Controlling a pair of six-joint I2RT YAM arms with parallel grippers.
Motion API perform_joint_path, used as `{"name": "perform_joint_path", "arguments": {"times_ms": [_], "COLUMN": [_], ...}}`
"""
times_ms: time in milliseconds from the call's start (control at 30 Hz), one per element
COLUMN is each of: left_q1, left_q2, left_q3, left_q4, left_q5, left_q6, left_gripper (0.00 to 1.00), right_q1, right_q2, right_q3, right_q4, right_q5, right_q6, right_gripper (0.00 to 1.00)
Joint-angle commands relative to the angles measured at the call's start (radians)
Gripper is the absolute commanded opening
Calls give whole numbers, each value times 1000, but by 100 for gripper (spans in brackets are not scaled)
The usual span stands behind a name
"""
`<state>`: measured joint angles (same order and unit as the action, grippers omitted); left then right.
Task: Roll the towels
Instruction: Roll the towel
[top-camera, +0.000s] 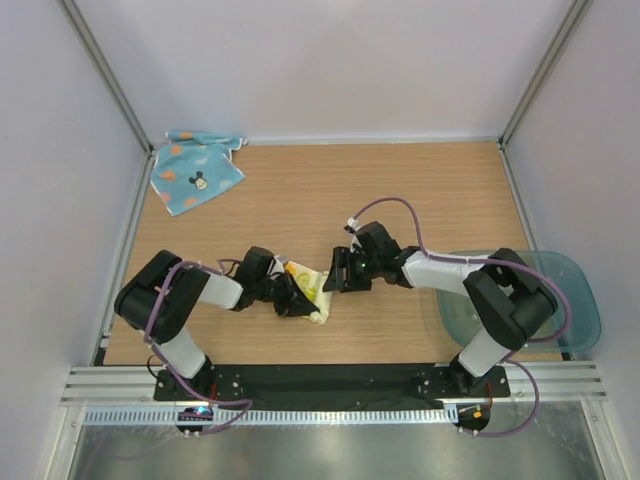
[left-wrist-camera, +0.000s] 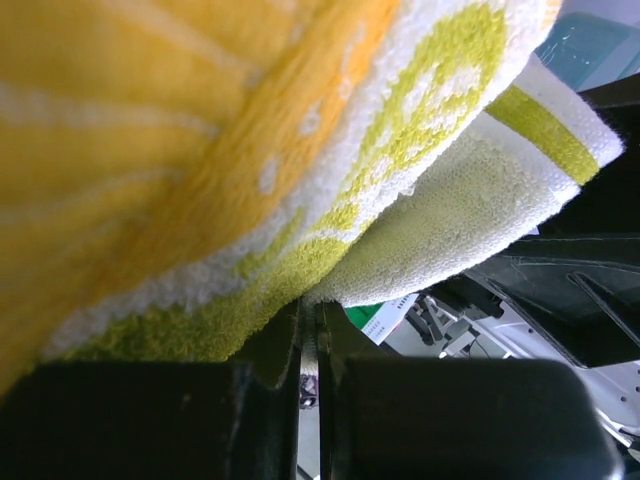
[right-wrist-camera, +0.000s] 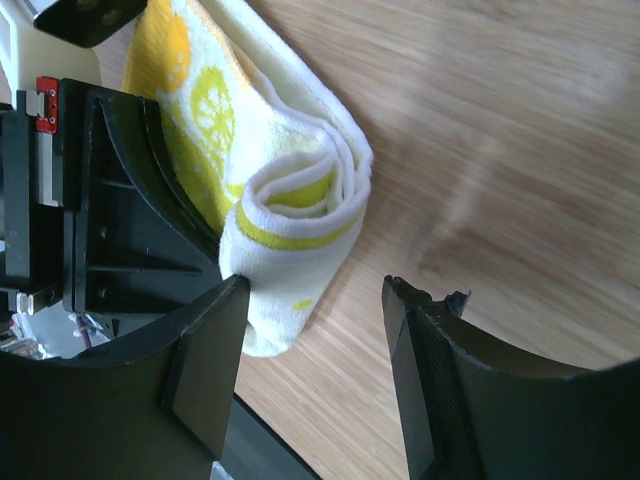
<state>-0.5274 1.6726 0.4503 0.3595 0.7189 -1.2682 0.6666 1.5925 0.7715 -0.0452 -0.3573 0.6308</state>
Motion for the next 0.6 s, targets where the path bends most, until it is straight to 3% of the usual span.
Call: {"name": "perform_joint_path", "arguments": {"times_ms": [0,200,400,567], "left_q1": [10,15,21,20], "left_q2": [42,53,52,-3], "left_q3": [8,21,51,109], "left_q4": [-140,-159,-211,-355], "left_q5": [-62,-47,-45,-104], "left_q6": [67,82,122,211], "left_gripper": [0,0,0,1], "right_q1": [10,13,21,22], "right_q2": [33,124,161,153], "right_q3": [28,28,2,-6], "right_q4": [139,214,283,256], "right_q5": [-28,-48,-60,-28], "right_q6": [-13,-3,27,37], "right_gripper": [63,55,33,19]}}
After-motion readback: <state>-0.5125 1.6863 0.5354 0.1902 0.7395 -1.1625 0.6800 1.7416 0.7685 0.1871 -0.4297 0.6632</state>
